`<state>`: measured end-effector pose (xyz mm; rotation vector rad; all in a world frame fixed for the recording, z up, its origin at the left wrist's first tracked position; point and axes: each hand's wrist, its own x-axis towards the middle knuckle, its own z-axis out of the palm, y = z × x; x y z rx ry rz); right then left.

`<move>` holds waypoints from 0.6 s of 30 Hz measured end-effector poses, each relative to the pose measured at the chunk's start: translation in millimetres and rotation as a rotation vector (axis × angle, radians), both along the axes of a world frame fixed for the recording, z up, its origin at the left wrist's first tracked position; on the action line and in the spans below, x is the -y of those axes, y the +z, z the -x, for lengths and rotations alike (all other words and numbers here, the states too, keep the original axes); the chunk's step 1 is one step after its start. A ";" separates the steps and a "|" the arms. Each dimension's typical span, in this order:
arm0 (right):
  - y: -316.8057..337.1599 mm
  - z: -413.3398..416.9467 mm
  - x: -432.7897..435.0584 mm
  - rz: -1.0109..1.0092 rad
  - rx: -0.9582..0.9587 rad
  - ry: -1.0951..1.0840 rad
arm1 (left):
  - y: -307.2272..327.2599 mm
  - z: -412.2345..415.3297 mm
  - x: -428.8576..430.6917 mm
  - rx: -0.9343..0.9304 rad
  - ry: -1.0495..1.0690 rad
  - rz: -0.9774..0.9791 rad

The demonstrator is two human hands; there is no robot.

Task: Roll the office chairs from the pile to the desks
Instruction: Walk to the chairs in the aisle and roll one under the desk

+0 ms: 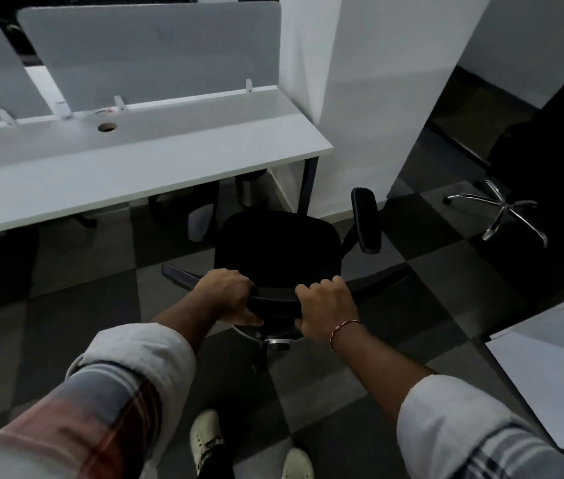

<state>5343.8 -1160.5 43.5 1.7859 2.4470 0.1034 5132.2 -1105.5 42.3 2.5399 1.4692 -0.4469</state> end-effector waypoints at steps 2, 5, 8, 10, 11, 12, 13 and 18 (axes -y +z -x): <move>-1.1 -0.2 13.7 -0.011 0.009 0.033 | 0.7 2.0 17.4 -0.004 0.018 0.000; -5.3 -8.0 42.4 -0.011 0.033 0.075 | -1.8 -4.4 52.9 -0.026 0.005 -0.006; -6.9 -18.6 61.6 -0.010 0.056 0.105 | -2.5 -15.6 77.8 -0.039 0.008 -0.031; -5.8 -25.6 68.2 -0.004 0.105 0.120 | 0.3 -23.6 87.9 -0.034 0.014 -0.037; -5.8 -28.4 74.4 -0.003 0.122 0.112 | 0.8 -27.7 93.9 -0.031 0.009 -0.030; -5.7 -31.2 77.8 -0.001 0.127 0.105 | 1.0 -32.2 98.2 -0.024 0.008 -0.023; -6.1 -33.6 84.1 -0.002 0.124 0.098 | 1.1 -35.8 105.2 -0.020 0.012 -0.021; 2.2 -51.9 100.4 -0.016 0.161 0.158 | 9.4 -46.9 135.2 0.060 0.038 -0.023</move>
